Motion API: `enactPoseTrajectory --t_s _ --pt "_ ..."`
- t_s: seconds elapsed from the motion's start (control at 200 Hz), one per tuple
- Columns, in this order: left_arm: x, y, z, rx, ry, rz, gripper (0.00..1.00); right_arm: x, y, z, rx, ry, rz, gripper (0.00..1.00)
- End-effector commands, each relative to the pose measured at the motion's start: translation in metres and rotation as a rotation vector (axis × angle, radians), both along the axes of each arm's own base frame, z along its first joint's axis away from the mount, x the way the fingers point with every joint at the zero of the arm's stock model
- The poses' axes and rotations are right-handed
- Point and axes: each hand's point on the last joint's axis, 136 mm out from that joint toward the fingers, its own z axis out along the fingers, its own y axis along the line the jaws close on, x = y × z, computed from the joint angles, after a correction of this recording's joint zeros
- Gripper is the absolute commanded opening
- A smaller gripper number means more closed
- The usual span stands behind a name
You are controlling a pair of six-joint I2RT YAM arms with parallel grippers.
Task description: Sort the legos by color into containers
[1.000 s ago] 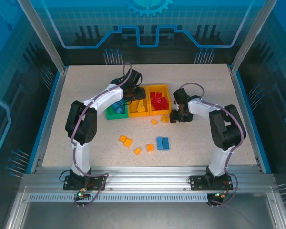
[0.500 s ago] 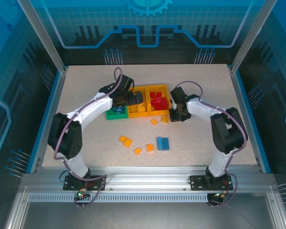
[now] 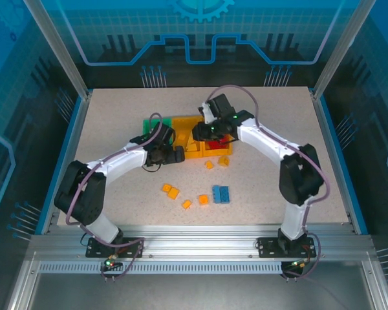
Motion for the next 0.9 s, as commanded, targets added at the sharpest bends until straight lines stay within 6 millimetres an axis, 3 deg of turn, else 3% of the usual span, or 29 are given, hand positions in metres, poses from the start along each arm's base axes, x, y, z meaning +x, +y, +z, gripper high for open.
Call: enactPoseTrajectory --t_s 0.0,0.155,0.21,0.365,0.465,0.6,0.72,0.895 --pt "-0.006 -0.001 0.006 -0.04 -0.025 0.012 0.99 0.007 0.016 -0.014 0.027 0.097 -0.016 0.27" --pt "-0.016 -0.007 -0.003 -0.055 0.0 -0.013 0.99 0.024 0.021 -0.034 -0.034 0.143 -0.049 0.37" --pt "-0.019 -0.01 -0.006 -0.052 0.009 -0.022 0.99 0.028 0.023 -0.037 -0.039 0.147 -0.054 0.45" --pt "-0.022 -0.014 -0.013 -0.049 0.028 -0.019 0.99 0.027 0.031 -0.024 -0.03 0.118 -0.023 0.62" --pt "-0.023 -0.015 -0.015 -0.055 0.03 -0.016 0.99 0.015 0.029 -0.008 -0.047 0.061 0.001 0.64" --pt "-0.023 -0.014 -0.013 -0.05 0.021 -0.015 0.99 -0.009 0.005 0.0 -0.119 -0.011 -0.003 0.64" --pt "-0.024 -0.012 -0.013 -0.039 0.021 -0.015 0.99 -0.038 -0.024 -0.015 -0.205 -0.047 0.01 0.59" --pt "-0.033 -0.003 -0.014 -0.014 0.03 0.005 0.99 -0.073 -0.05 -0.059 -0.337 -0.015 0.083 0.59"
